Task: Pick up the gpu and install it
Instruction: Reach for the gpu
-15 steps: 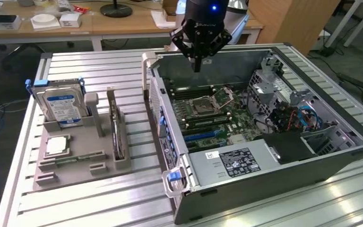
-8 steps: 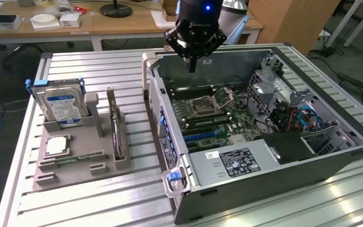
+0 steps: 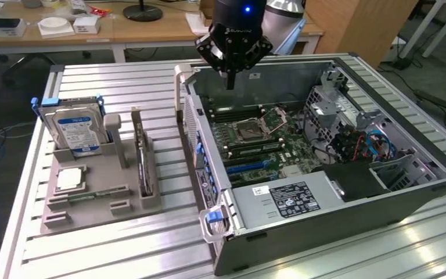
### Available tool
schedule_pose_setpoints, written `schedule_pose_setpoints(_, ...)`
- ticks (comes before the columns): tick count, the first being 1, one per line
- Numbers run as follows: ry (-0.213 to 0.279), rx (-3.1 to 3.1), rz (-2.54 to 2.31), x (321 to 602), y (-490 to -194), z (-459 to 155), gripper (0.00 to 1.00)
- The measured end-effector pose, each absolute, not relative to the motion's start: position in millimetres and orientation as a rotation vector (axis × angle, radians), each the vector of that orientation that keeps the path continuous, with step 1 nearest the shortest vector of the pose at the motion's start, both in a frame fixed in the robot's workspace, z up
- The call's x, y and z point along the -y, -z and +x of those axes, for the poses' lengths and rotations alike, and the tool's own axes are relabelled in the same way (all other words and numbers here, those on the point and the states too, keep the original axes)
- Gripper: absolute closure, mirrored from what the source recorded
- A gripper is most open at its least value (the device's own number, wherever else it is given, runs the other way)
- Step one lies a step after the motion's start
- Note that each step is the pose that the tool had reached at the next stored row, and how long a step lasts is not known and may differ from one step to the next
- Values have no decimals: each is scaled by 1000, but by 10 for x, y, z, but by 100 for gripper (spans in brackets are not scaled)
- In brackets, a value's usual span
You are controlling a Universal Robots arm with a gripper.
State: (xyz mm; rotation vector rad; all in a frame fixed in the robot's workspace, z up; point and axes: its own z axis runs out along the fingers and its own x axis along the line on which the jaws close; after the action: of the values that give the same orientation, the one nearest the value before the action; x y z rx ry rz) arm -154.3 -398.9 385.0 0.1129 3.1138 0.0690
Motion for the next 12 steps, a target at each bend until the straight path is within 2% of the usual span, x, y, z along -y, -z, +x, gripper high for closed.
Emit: schedule_pose_setpoints(12, -69, -3114, 113, 3989, -3850, -1759, 90)
